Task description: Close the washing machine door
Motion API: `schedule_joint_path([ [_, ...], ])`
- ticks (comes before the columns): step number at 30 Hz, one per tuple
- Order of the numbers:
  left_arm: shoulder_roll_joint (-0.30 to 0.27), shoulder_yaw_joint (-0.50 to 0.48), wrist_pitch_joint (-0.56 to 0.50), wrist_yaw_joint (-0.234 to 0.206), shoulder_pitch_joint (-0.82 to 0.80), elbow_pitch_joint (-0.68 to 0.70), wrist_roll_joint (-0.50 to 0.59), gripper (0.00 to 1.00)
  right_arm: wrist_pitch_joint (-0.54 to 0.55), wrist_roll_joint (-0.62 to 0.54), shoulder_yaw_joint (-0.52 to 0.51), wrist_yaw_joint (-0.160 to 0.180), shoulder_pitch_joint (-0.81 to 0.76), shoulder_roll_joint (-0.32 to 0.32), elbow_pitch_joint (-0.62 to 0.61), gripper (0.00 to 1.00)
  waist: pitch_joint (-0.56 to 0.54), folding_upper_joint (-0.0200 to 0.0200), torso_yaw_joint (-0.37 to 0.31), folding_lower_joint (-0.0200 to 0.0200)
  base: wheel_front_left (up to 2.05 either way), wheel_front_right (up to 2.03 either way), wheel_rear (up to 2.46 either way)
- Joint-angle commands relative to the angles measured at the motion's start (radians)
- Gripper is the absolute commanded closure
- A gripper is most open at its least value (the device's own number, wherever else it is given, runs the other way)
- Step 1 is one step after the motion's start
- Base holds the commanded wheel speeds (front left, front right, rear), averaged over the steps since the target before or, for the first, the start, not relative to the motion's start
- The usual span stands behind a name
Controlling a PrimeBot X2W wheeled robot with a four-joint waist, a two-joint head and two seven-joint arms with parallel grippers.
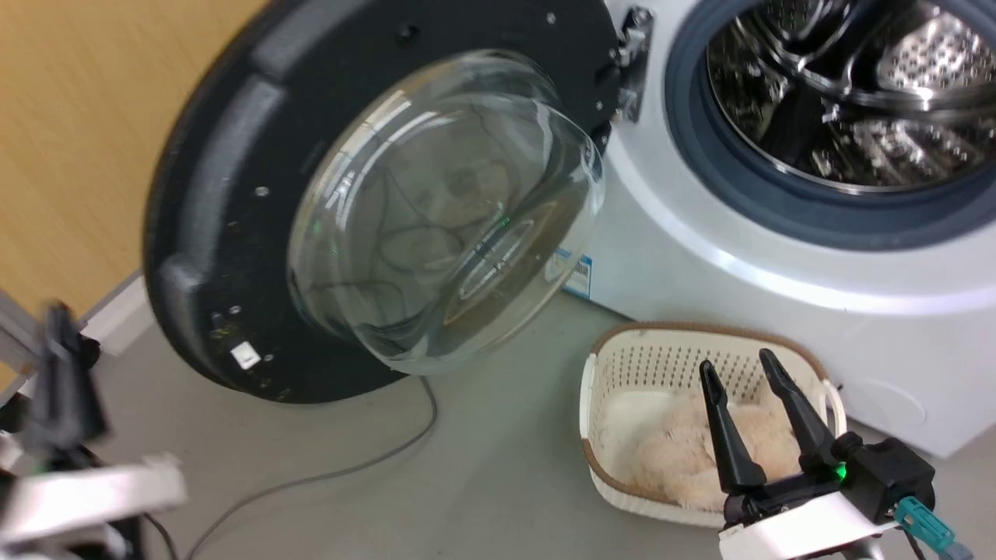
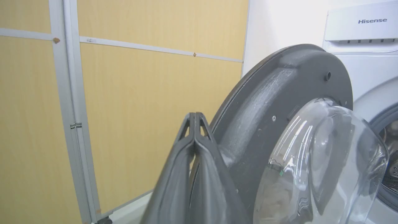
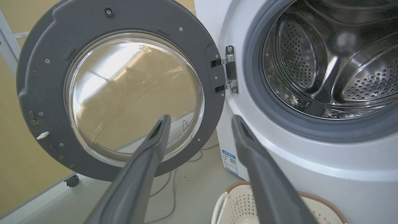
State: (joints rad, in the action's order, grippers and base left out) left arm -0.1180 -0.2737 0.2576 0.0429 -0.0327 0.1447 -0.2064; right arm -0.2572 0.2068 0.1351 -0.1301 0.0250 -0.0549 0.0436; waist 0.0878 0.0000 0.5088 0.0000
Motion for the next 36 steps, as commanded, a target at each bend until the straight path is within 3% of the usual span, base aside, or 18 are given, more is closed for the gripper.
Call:
schedule_joint_path([
  [1,-0.017,-0.011,0.004,0.011,-0.03,-0.005,-0.007,1.0,-0.005,-0.006,0.0,-0.001,0.016,-0.007,-0.005,0.0,0.018,0.0,-0.011,0.0,0.0,0.0,0.0],
  [4,-0.075,-0.063,0.004,0.043,-0.111,-0.073,-0.06,1.0,-0.005,-0.009,0.001,-0.001,0.03,-0.02,-0.01,0.0,0.047,0.0,-0.02,0.0,0.0,0.0,0.0],
  [8,-0.158,-0.129,-0.075,0.068,-0.233,-0.239,-0.217,1.0,-0.005,-0.009,0.014,-0.001,0.053,-0.033,-0.01,0.0,0.075,0.0,-0.043,0.0,0.0,0.0,0.0],
  [12,-0.255,-0.175,-0.185,0.081,-0.332,-0.391,-0.37,1.0,-0.005,-0.011,0.016,-0.001,0.076,-0.039,-0.013,0.0,0.101,0.0,-0.066,0.0,0.0,0.0,0.0],
  [17,-0.319,-0.226,-0.378,0.086,-0.433,-0.541,-0.6,1.0,-0.005,-0.015,0.016,-0.001,0.088,-0.046,-0.015,0.0,0.119,0.0,-0.086,0.0,0.0,0.0,0.0],
  [22,-0.32,-0.287,-0.617,0.074,-0.508,-0.67,-0.821,1.0,-0.005,-0.02,0.011,-0.001,0.089,-0.046,-0.018,0.0,0.124,0.0,-0.095,0.0,0.0,0.0,0.0],
  [27,-0.292,-0.329,-0.783,0.072,-0.548,-0.699,-0.987,1.0,-0.005,-0.021,0.008,-0.001,0.093,-0.042,-0.018,0.0,0.122,0.0,-0.099,0.0,0.0,0.0,0.0],
  [36,-0.239,-0.292,-1.048,0.052,-0.478,-0.626,-1.112,1.0,-0.005,-0.021,0.006,-0.001,0.09,-0.031,-0.018,0.0,0.093,0.0,-0.116,0.0,0.0,0.0,0.0],
])
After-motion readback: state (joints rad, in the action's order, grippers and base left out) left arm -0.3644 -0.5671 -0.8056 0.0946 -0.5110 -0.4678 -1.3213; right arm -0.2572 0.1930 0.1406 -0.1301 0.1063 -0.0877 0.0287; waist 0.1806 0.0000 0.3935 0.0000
